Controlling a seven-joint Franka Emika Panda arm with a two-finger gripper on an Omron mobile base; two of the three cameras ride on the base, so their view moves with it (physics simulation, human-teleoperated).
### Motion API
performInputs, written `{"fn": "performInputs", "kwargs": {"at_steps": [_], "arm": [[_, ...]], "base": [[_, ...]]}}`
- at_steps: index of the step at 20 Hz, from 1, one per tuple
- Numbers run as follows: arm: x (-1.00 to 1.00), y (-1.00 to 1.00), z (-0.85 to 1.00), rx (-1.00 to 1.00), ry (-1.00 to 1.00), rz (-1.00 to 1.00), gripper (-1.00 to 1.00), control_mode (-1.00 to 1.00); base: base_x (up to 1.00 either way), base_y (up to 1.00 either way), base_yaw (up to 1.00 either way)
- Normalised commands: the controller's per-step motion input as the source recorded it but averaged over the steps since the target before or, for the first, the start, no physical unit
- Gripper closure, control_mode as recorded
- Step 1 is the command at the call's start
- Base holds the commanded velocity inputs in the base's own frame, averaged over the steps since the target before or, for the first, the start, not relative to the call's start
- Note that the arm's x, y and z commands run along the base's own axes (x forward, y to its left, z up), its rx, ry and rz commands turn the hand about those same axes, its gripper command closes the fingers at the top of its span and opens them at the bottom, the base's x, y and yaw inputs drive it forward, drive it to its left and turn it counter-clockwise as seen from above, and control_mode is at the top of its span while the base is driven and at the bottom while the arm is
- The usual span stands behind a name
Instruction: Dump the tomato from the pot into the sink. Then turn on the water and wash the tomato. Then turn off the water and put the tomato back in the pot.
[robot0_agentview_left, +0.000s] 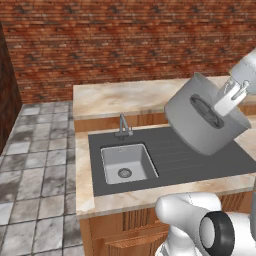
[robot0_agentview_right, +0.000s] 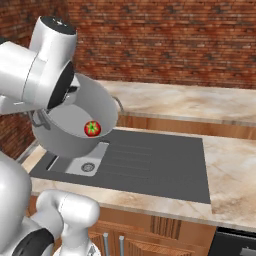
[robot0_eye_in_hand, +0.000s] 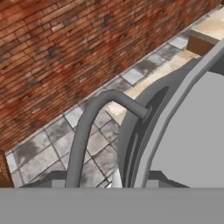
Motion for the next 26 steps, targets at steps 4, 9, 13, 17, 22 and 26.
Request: {"fn": "performInputs", "kwargs": {"at_steps": [4, 9, 13, 17, 22, 26], "arm": [[0.09, 1.0, 0.35, 0.0, 0.09, 0.0, 1.0, -1.0], [0.15, 1.0, 0.06, 0.0, 0.09, 0.0, 1.0, -1.0], [0.25, 0.84, 0.0, 0.04, 0.06, 0.0, 1.0, -1.0], [0.52, 0.53, 0.0, 0.08, 0.0, 0.0, 1.0, -1.0], [0.76, 0.36, 0.0, 0.12, 0.0, 0.0, 1.0, -1.0], [0.67, 0.4, -0.02, 0.13, 0.0, 0.01, 1.0, -1.0]], "base": [[0.0, 0.0, 0.0], [0.0, 0.0, 0.0], [0.0, 0.0, 0.0], [0.0, 0.0, 0.0], [0.0, 0.0, 0.0], [0.0, 0.0, 0.0]]}}
